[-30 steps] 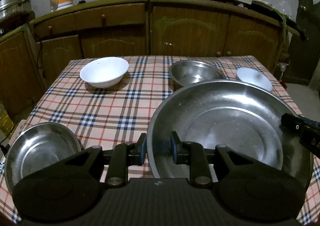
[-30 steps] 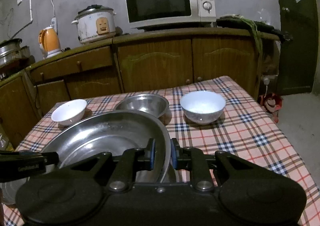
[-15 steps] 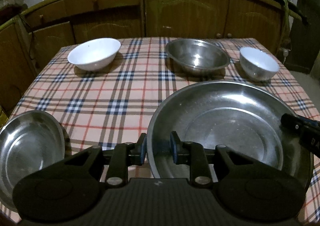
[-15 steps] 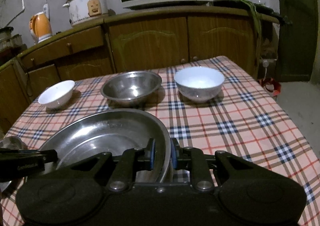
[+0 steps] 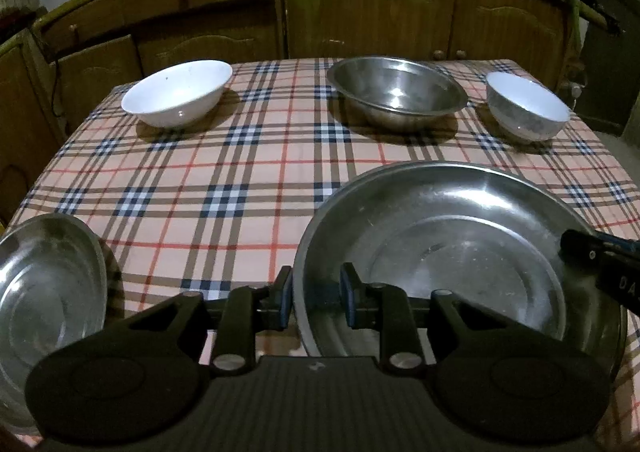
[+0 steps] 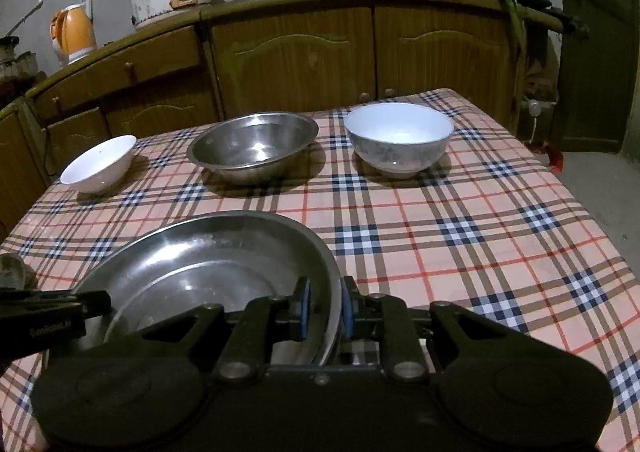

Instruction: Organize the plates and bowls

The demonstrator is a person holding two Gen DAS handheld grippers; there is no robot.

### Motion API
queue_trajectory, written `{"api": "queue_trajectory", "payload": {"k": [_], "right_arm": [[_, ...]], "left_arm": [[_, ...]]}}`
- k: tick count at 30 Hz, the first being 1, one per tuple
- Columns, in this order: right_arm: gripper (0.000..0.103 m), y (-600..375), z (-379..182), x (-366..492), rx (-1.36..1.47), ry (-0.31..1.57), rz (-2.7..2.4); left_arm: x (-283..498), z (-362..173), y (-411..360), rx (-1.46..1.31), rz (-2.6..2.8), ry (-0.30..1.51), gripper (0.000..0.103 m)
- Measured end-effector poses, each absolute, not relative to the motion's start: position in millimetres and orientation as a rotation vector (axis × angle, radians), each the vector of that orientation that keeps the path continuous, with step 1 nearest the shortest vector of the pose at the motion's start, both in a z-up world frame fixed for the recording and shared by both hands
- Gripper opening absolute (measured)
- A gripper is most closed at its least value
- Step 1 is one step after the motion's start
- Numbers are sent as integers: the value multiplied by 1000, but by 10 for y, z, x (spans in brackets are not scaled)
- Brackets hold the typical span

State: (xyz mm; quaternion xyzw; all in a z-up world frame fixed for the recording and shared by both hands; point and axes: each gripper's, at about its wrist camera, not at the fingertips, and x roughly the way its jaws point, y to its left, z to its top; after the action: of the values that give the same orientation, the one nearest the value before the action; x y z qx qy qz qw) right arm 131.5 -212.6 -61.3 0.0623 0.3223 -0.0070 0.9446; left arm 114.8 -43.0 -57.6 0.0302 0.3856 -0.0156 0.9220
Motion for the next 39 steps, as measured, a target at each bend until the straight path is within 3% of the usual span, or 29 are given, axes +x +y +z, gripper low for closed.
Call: {"api": "queue_trajectory", "payload": {"k": [7, 19, 28, 39], "right_arm": [[22, -2120, -674, 1355, 125, 665, -13], [27, -2088, -710, 1427, 102, 677, -10], [30, -2119, -607, 1376, 112, 649, -14], [54, -2086, -263, 1184, 143, 590, 18]], "left_arm": [[1169, -609, -436, 84, -24, 767, 26], [1199, -644, -467, 85, -41, 746, 42], [1173, -601, -437, 57, -29, 746, 43], [981, -257, -377, 7, -15, 726, 63]]}}
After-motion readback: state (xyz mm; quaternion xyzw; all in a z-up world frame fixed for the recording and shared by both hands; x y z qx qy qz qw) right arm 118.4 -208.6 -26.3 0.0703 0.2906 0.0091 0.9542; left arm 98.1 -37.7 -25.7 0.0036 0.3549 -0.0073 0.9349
